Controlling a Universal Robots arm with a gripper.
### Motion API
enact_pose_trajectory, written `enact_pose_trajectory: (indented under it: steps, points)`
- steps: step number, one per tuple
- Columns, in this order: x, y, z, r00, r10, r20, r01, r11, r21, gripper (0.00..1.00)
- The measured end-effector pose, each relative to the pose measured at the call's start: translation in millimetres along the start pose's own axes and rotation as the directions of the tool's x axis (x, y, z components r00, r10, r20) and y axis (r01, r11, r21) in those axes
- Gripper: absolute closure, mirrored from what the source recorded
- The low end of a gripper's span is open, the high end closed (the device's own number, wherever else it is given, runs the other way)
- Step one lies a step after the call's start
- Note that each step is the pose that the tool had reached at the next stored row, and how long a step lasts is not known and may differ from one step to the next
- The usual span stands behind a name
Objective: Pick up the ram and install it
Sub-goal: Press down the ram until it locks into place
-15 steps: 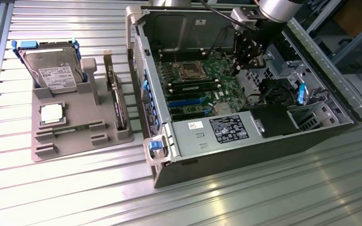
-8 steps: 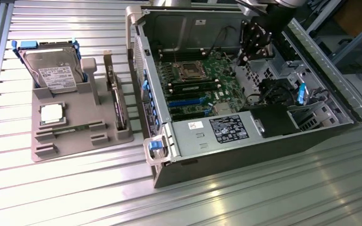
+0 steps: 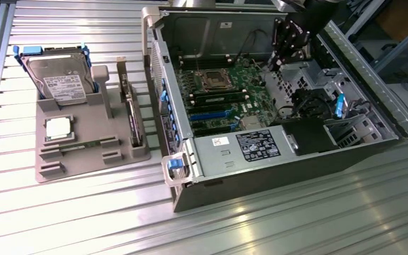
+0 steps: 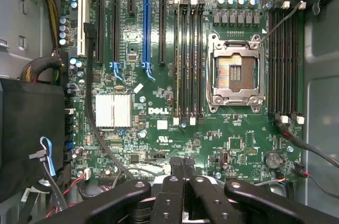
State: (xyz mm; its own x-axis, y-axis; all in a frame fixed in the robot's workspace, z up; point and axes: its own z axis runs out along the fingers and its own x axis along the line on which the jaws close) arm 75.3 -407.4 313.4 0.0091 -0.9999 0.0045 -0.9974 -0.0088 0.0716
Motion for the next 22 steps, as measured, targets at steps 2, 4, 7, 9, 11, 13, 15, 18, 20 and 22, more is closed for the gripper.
enact_pose_trajectory:
  steps: [2,4,7,9,11,13,15,18,20,22]
  points:
    - [-0.1,3.0,1.0,1.0,0.0,0.0002,0.0,1.0,0.0,0.9]
    - [-0.1,9.1,5.6,1.0,0.0,-0.0001,0.0,1.0,0.0,0.9]
    - [-0.4,24.6,18.6,1.0,0.0,0.0,0.0,1.0,0.0,0.9]
    - [-0.6,32.9,25.6,1.0,0.0,0.0001,0.0,1.0,0.0,0.9]
    - [-0.6,34.9,32.2,1.0,0.0,0.0,0.0,1.0,-0.0002,0.9]
    - [-0.7,36.1,43.7,1.0,0.0,0.0001,0.0,1.0,-0.0011,0.9]
    - [-0.7,36.4,51.1,1.0,0.0,0.0,0.0,1.0,-0.0022,0.9]
    - [-0.7,36.4,59.5,1.0,0.0,0.0001,0.0,1.0,-0.0032,0.9]
    - [-0.8,36.1,66.0,1.0,0.0,0.0001,0.0,1.0,-0.004,0.9]
    - [-0.8,35.7,71.7,1.0,0.0,0.0001,0.0,1.0,-0.0047,0.9]
